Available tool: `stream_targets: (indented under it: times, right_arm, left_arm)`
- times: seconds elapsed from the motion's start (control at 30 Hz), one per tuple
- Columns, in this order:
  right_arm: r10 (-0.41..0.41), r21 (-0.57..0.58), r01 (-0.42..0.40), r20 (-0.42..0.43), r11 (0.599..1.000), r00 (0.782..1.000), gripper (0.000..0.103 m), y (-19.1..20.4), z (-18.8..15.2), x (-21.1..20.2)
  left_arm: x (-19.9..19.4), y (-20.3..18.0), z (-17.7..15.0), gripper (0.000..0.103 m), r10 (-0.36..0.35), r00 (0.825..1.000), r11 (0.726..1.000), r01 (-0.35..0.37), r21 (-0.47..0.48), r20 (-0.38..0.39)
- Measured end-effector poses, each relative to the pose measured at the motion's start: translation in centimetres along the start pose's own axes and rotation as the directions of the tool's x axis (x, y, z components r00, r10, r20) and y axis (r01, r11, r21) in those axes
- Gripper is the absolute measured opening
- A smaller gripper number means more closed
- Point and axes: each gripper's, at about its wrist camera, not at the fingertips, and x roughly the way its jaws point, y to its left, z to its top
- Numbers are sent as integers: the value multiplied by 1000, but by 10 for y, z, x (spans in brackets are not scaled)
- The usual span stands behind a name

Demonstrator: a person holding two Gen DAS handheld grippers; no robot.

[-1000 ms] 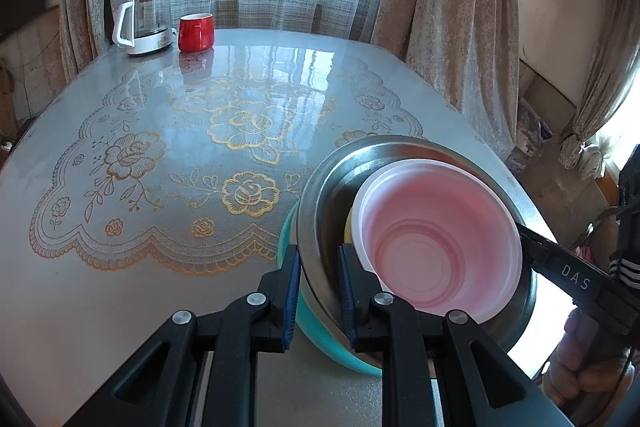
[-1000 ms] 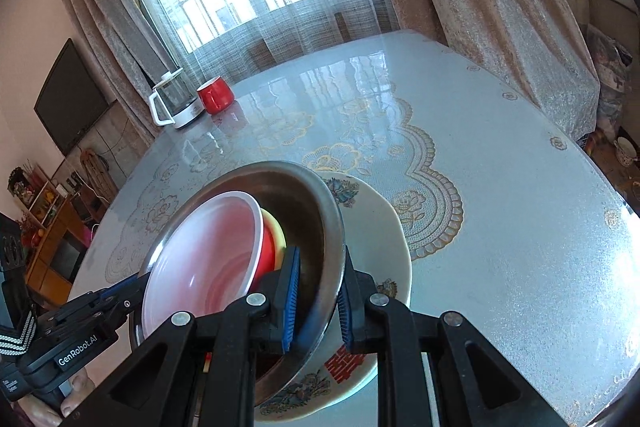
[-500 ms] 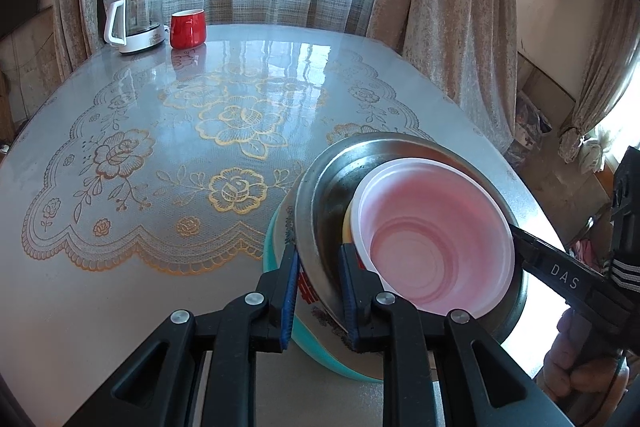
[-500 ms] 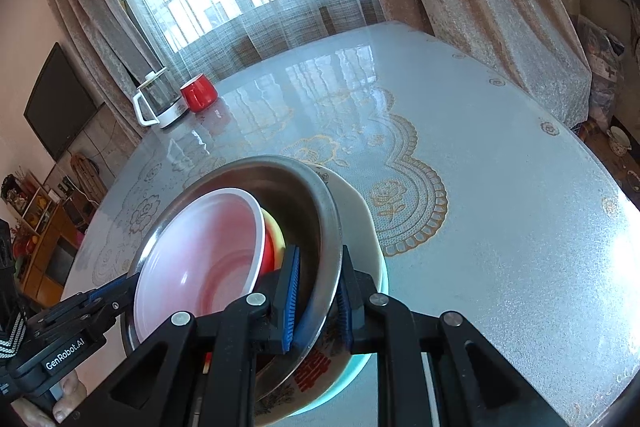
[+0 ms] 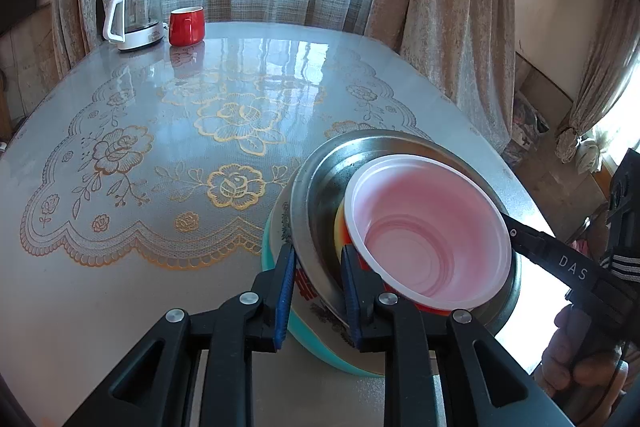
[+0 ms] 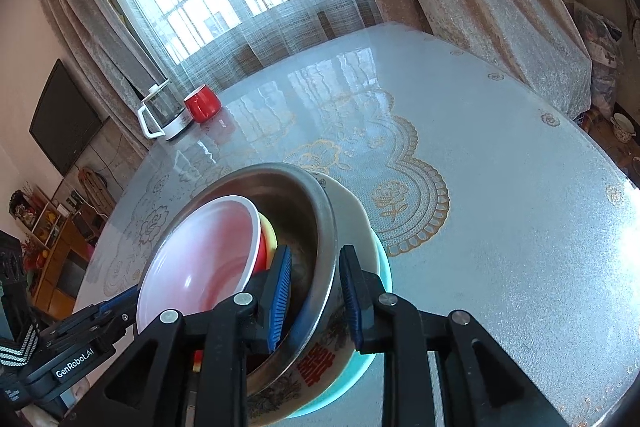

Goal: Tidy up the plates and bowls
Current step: 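Carry the steel bowl stack over and lower it onto the plates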

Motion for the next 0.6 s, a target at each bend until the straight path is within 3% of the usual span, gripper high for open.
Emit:
stream_targets:
  times: [0.3,0.6]
  right_arm:
    - [75,81,-78,41,994,996,31,-9,1,-11]
    - [124,127,-146,167,981,978,31,-15,6,-38]
  left_arm:
    - [-3,-1,0,23,12,1000,1000,-13,11,7]
    - [-5,0,-2,25,17,1000,1000,-17,15,20]
